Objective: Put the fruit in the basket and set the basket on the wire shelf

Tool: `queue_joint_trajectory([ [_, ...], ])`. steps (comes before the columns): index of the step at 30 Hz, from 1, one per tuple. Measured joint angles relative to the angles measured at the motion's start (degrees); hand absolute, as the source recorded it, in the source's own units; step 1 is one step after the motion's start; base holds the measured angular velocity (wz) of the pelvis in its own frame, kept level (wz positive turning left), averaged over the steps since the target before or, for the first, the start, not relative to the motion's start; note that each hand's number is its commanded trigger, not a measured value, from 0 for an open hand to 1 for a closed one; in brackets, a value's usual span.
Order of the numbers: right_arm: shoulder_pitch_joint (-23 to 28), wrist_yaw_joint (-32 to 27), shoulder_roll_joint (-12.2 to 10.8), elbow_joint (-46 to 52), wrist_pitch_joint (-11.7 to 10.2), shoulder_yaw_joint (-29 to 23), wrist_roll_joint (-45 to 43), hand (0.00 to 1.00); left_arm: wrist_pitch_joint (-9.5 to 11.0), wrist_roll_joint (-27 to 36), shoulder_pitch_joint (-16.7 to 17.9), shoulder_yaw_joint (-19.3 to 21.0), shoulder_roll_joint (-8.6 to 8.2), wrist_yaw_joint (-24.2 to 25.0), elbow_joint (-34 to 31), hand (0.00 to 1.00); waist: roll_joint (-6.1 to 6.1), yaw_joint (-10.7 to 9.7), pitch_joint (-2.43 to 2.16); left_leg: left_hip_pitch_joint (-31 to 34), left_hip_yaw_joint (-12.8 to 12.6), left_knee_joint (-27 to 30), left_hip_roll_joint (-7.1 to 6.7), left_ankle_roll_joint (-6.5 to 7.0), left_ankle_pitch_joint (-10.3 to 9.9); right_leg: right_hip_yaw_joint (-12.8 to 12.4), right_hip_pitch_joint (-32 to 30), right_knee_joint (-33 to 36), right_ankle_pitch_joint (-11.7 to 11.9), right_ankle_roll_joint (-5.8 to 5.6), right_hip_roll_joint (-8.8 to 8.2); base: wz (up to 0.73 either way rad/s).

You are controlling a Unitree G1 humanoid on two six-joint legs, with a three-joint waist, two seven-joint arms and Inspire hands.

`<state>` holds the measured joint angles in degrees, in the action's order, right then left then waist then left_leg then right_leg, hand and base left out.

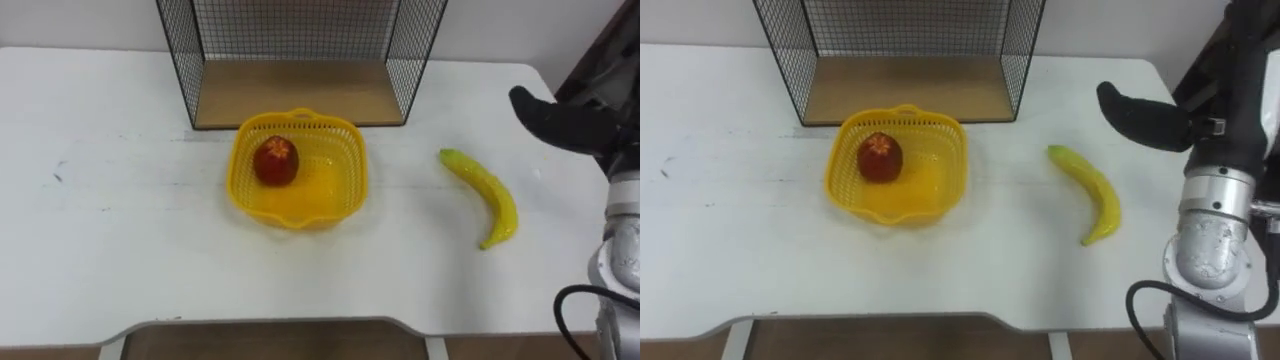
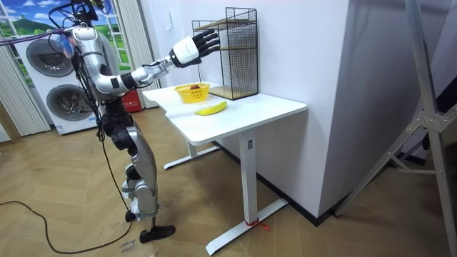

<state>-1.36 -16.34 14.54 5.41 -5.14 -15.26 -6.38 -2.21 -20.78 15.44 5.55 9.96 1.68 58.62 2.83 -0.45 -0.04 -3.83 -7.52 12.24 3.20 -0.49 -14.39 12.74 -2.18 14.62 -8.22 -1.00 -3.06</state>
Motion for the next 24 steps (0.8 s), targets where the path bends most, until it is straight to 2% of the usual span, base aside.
queue_joint_trajectory([
  [3,0.0,-0.7,0.5,-2.5,0.1,-0.1,-0.2,0.0,-0.7,0.0,0.2,0.1,0.07,0.0,0.0,0.0,0.73,-0.4,0.22,0.1,-0.2,0.4,0.04,0.0,0.0,-0.1,0.0,0.0,0.0,0.01,0.01,0.0],
  [5,-0.1,-1.1,0.9,-4.6,0.2,-0.1,-0.1,0.0,-1.6,0.0,0.2,0.0,0.1,0.0,0.0,0.0,0.9,-0.7,0.14,0.1,-0.3,0.1,0.04,-0.01,0.0,-0.3,0.1,0.0,0.0,0.01,0.02,-0.02],
  [8,-0.3,-1.1,1.9,-7.5,2.1,0.0,0.9,0.0,-2.6,0.0,0.4,-0.1,0.14,-0.1,-0.2,0.0,1.12,-0.6,0.19,0.1,-0.4,0.0,0.04,-0.02,0.0,-0.5,0.0,0.0,0.0,0.02,0.06,0.0],
  [14,-2.0,1.4,3.5,-12.8,4.3,0.3,4.1,0.0,-3.4,0.0,0.3,0.0,0.16,-0.1,-0.4,0.0,1.58,-0.6,0.38,0.2,-0.4,-0.5,0.02,-0.06,0.0,-0.5,-0.4,0.0,0.0,0.02,0.11,0.0],
  [18,-3.4,2.9,3.9,-14.6,4.9,0.6,3.9,0.0,-3.7,-0.1,0.2,0.0,0.51,0.1,-1.4,0.0,2.36,-0.1,0.34,0.5,-0.4,-0.4,0.04,-0.06,0.1,-0.5,-0.9,-0.1,0.0,0.01,0.19,0.0],
  [24,-5.5,4.7,4.1,-18.3,6.0,0.8,3.9,0.0,-4.7,-0.1,0.6,0.0,0.86,0.2,-3.2,0.0,2.48,1.0,0.22,0.8,-0.1,-0.4,0.08,-0.06,0.1,-0.2,-0.8,-0.5,0.0,0.0,0.19,0.02],
])
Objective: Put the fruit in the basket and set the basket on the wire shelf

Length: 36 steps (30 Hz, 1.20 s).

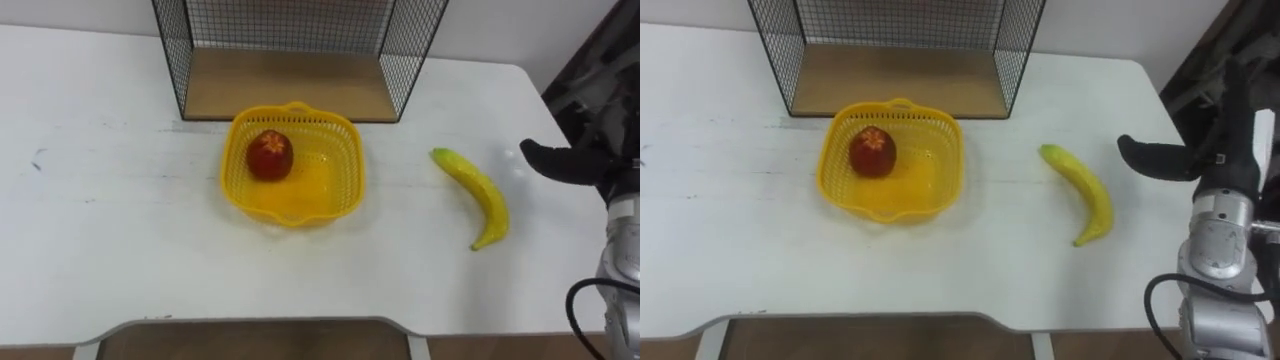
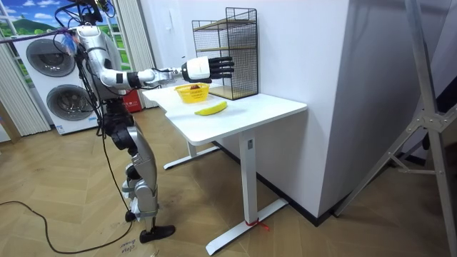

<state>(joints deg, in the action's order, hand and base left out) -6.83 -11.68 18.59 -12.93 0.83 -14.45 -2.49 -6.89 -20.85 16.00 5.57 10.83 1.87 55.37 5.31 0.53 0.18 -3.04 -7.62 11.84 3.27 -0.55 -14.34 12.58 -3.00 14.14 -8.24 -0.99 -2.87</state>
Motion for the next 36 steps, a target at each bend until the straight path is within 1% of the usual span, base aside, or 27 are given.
queue_joint_trajectory([
  [3,-0.4,1.2,0.1,-1.3,0.5,0.9,-0.2,0.0,-0.2,0.0,0.1,0.0,-0.01,0.0,-0.3,0.0,-0.22,0.4,0.04,0.1,0.1,0.0,0.0,0.0,0.0,0.0,0.0,-0.1,0.0,0.0,0.0,0.01],
  [6,-0.8,3.7,0.1,-2.9,1.3,2.5,-0.3,0.0,-0.3,0.0,0.2,0.0,-0.01,0.0,-0.3,0.0,-0.59,0.7,0.0,0.4,0.1,0.4,0.01,0.0,0.0,0.1,0.0,-0.1,0.0,0.01,-0.02,0.01],
  [10,-1.1,5.5,0.1,-4.3,1.3,2.5,-0.3,0.0,-0.3,0.0,0.5,0.0,-0.01,0.3,-0.3,0.0,-0.94,1.1,-0.21,0.4,0.2,0.6,0.02,0.0,0.0,0.2,0.3,-0.1,0.0,0.01,-0.04,0.02],
  [14,-1.1,7.2,0.2,-4.3,1.3,3.3,0.0,0.0,-0.3,0.0,1.1,-0.1,-0.01,0.5,-0.4,0.0,-1.07,1.3,-0.09,-0.1,0.2,0.8,0.03,0.0,0.0,0.2,0.8,-0.1,0.0,0.02,-0.06,0.01],
  [17,-1.1,8.5,0.2,-4.3,1.3,4.4,0.0,0.0,-0.3,0.0,1.3,-0.1,-0.01,0.5,-0.4,0.0,-1.07,1.3,-0.07,-0.3,0.2,0.8,0.02,0.0,0.0,0.2,1.0,0.0,0.0,0.02,-0.07,0.0],
  [22,-1.1,9.8,0.2,-4.3,1.3,4.5,0.0,0.0,-0.3,0.0,1.3,-0.1,-0.01,0.5,-0.4,0.0,-1.07,1.5,-0.01,-0.4,0.2,0.8,0.02,-0.01,0.0,0.2,1.0,0.0,0.0,0.02,-0.06,0.0],
  [27,-1.1,10.3,0.2,-4.3,1.3,4.6,-0.3,0.0,-0.3,-0.1,1.4,0.0,0.01,1.1,-2.6,0.0,-0.62,1.6,0.41,0.0,0.3,0.8,0.04,-0.01,0.0,0.3,0.8,-0.3,0.0,0.02,-0.03,0.0],
  [32,-1.1,12.0,0.2,-5.1,1.8,5.0,-2.2,0.0,-0.8,0.0,1.3,-0.1,0.04,1.1,-2.9,0.0,-0.25,1.5,0.24,0.4,0.5,0.9,0.05,-0.01,0.0,0.5,0.6,-0.4,0.0,0.02,-0.01,0.0],
  [36,-1.2,13.4,0.2,-7.6,1.8,6.5,-4.8,0.0,-1.3,0.0,1.3,-0.1,0.1,1.2,-2.9,0.0,-0.28,1.5,0.22,0.3,0.7,0.9,0.07,-0.01,0.0,0.5,0.8,-0.5,0.0,0.02,-0.01,0.0],
])
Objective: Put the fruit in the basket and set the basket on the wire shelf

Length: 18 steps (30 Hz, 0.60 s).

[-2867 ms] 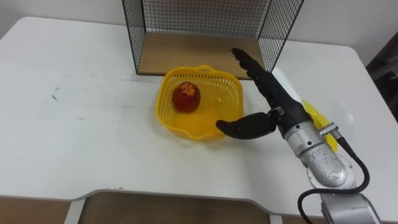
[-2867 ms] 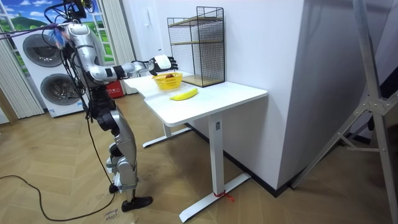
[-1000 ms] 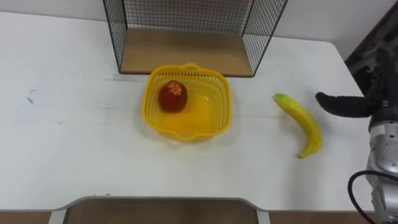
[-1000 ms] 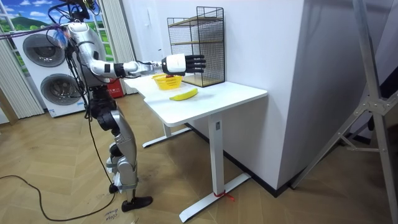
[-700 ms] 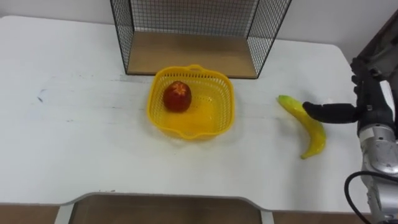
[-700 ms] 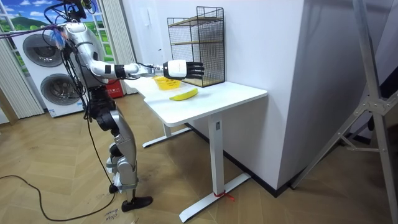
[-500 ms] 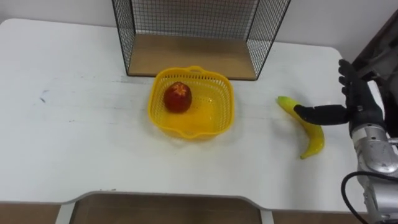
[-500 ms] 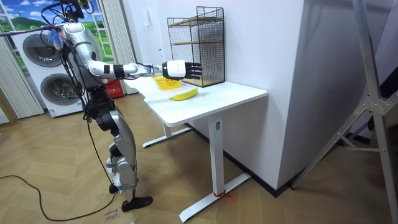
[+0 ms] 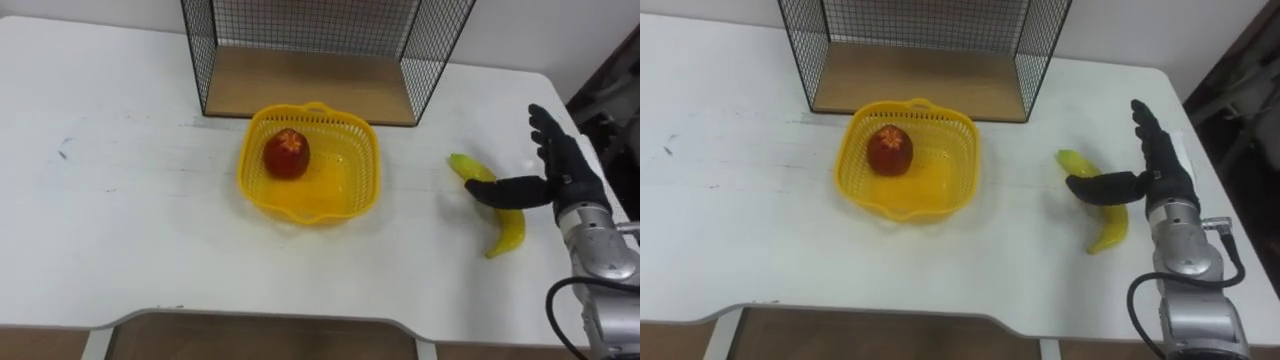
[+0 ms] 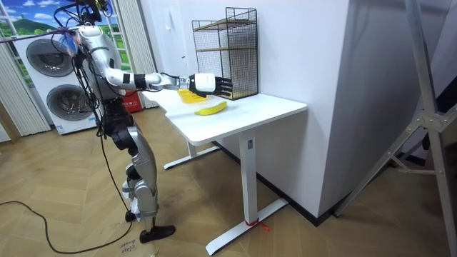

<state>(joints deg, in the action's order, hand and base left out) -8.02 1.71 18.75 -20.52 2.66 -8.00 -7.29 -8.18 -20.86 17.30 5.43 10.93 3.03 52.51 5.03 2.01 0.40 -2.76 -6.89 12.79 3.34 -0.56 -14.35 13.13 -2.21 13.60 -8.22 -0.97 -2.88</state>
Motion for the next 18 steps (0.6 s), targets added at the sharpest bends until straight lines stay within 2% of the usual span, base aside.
queue_joint_trajectory([
  [4,0.0,1.3,0.0,-1.7,1.1,0.1,-0.4,0.0,-0.2,0.0,0.2,0.0,0.0,0.4,0.0,0.0,-0.18,0.0,0.08,0.0,0.8,0.0,-0.06,0.0,0.0,0.3,0.1,0.0,0.0,0.01,-0.05,0.04],
  [8,0.0,3.1,0.0,-2.7,1.2,0.0,-0.5,0.0,-0.8,-0.1,0.7,0.0,0.0,0.6,0.0,0.0,-0.65,-0.4,-0.17,0.1,1.0,0.1,-0.08,0.0,0.0,0.5,0.1,0.1,0.0,0.07,-0.14,0.02],
  [11,0.0,4.4,0.0,-4.3,1.6,0.0,-0.5,0.0,-0.8,-0.1,0.8,0.1,0.01,0.9,-0.1,0.0,-0.95,-0.5,-0.53,-0.1,1.4,0.4,-0.14,0.0,0.0,0.8,0.5,0.1,0.0,0.07,-0.25,0.04],
  [18,-0.1,6.4,0.1,-8.2,2.1,-0.2,-2.7,0.0,-0.7,-0.2,0.3,0.6,0.07,0.9,0.4,0.0,-0.86,-0.3,-0.48,-0.7,1.6,0.8,-0.25,0.01,0.0,1.1,1.5,0.1,0.0,0.03,-0.45,0.02],
])
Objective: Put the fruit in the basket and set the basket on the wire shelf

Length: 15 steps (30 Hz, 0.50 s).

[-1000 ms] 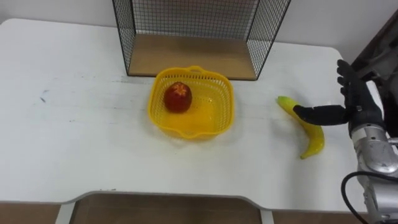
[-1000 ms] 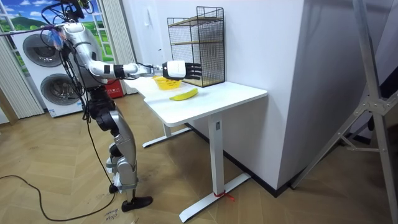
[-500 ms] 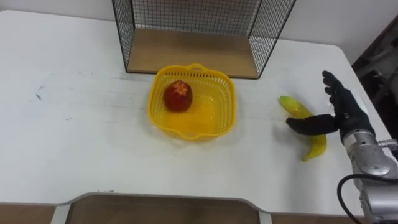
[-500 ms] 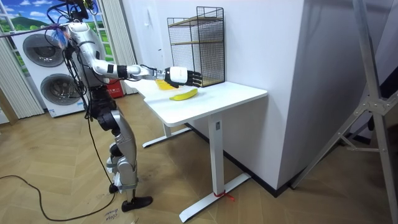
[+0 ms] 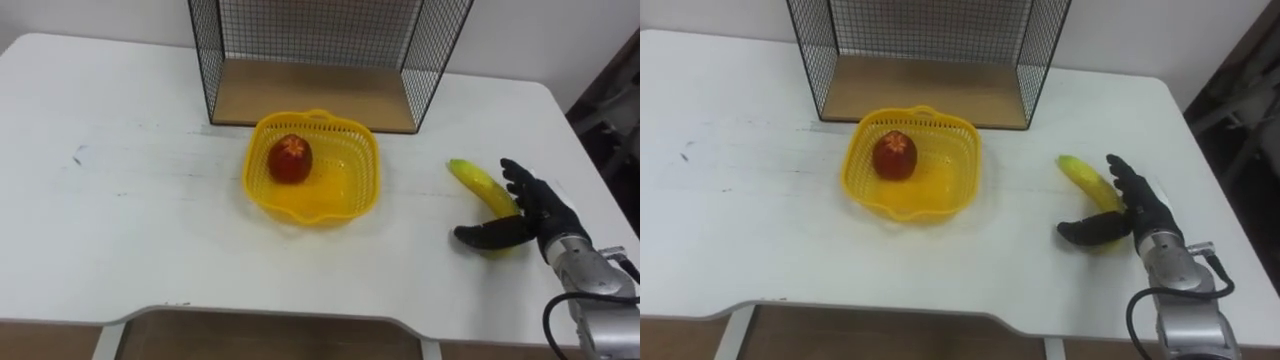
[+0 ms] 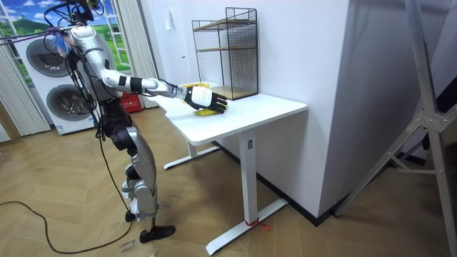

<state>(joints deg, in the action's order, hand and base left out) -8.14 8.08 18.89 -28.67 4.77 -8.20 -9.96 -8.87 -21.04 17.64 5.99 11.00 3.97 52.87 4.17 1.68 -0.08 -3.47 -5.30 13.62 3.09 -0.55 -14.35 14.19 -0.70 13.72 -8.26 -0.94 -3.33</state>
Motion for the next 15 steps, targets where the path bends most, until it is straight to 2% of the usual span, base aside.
queue_joint_trajectory([
  [4,-0.6,1.1,0.5,-2.2,-1.2,0.0,-2.0,0.0,0.0,0.0,-0.1,0.0,0.0,0.0,0.1,0.0,0.27,0.2,0.03,0.1,0.5,0.0,-0.07,0.0,0.0,0.1,0.0,0.0,0.0,-0.03,-0.01,0.04],
  [9,-1.3,2.6,0.8,-4.8,-1.7,0.1,-3.9,0.0,0.0,0.1,0.0,-0.1,0.13,0.0,0.2,0.0,1.56,0.3,0.08,0.2,0.8,0.0,-0.2,0.02,0.0,0.2,0.1,-0.1,0.0,-0.04,0.0,0.0],
  [15,-2.0,2.6,0.8,-6.7,-1.6,0.2,-4.1,0.0,-0.8,0.1,0.0,-0.3,0.19,0.0,0.2,0.0,1.64,0.3,0.0,-0.1,1.2,0.0,-0.19,0.03,0.0,0.6,0.6,-0.1,0.0,-0.06,0.01,0.03],
])
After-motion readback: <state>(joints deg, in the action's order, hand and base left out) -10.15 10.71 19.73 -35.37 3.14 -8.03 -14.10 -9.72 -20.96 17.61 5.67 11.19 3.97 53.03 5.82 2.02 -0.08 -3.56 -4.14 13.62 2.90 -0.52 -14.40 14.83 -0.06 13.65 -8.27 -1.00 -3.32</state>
